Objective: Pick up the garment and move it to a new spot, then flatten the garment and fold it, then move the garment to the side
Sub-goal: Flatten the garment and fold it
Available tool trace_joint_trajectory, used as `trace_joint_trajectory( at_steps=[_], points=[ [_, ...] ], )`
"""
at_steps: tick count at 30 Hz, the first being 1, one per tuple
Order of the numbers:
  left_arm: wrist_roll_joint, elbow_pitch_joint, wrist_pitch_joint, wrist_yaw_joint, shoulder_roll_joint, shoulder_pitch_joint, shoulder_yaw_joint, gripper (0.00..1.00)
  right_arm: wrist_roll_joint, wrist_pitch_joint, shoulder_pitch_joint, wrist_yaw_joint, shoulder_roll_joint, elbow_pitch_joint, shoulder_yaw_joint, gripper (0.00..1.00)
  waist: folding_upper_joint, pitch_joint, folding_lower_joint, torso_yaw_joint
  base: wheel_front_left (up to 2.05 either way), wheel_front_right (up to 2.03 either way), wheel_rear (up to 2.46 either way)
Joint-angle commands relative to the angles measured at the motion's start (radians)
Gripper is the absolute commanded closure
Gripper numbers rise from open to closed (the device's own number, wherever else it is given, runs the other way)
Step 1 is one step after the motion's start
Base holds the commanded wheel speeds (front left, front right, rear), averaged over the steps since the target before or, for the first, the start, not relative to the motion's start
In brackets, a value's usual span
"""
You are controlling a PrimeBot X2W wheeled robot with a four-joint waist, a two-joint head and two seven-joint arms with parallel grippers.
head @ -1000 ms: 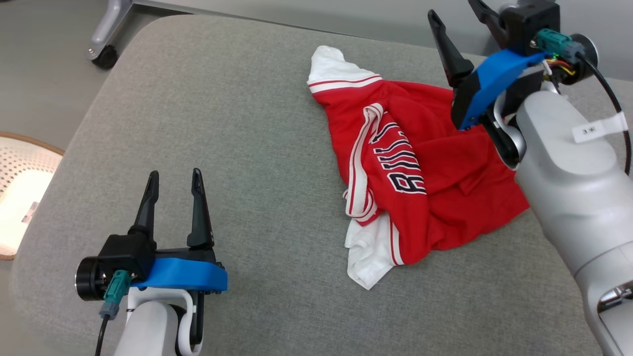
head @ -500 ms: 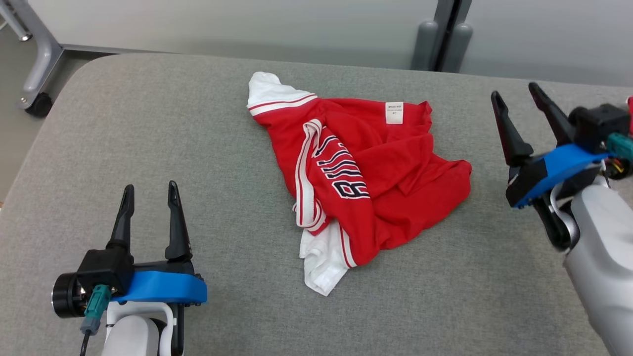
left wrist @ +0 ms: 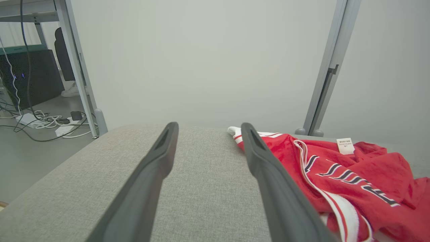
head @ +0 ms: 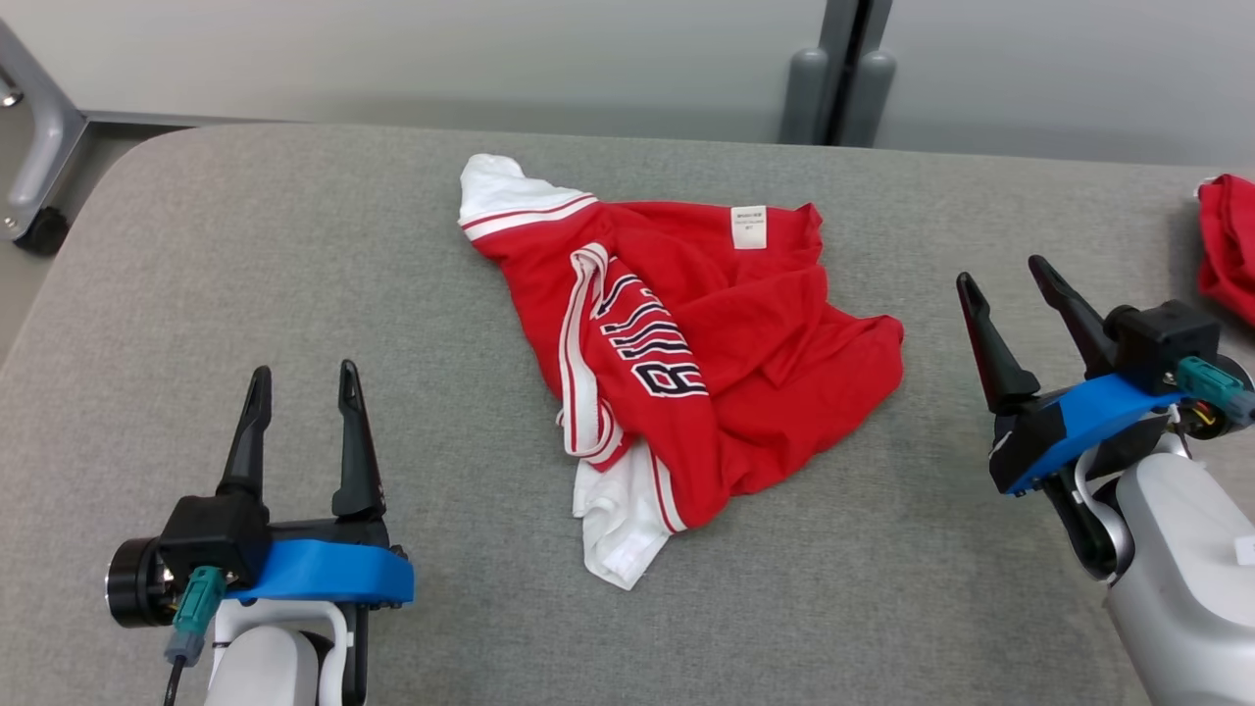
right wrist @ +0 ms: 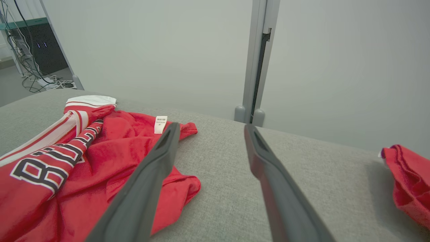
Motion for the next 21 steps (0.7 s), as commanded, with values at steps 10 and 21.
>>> trace_joint_trajectory(
  at_steps=[10, 21],
  points=[
    [-0.009, 0.002, -0.004, -0.004, -0.009, -0.049, -0.022, 0.00, -0.047, 0.036, -0.050, 0.000, 0.015, 0.100, 0.016, 0.00, -0.0001, 0.055, 0.0001, 0.075, 0.00, 0.00, 0.00],
    [-0.009, -0.001, -0.004, 0.001, -0.013, -0.071, -0.034, 0.00, -0.044, 0.015, -0.089, 0.000, 0.049, 0.301, 0.030, 0.00, -0.0001, 0.097, 0.0001, 0.122, 0.00, 0.00, 0.00]
  ],
)
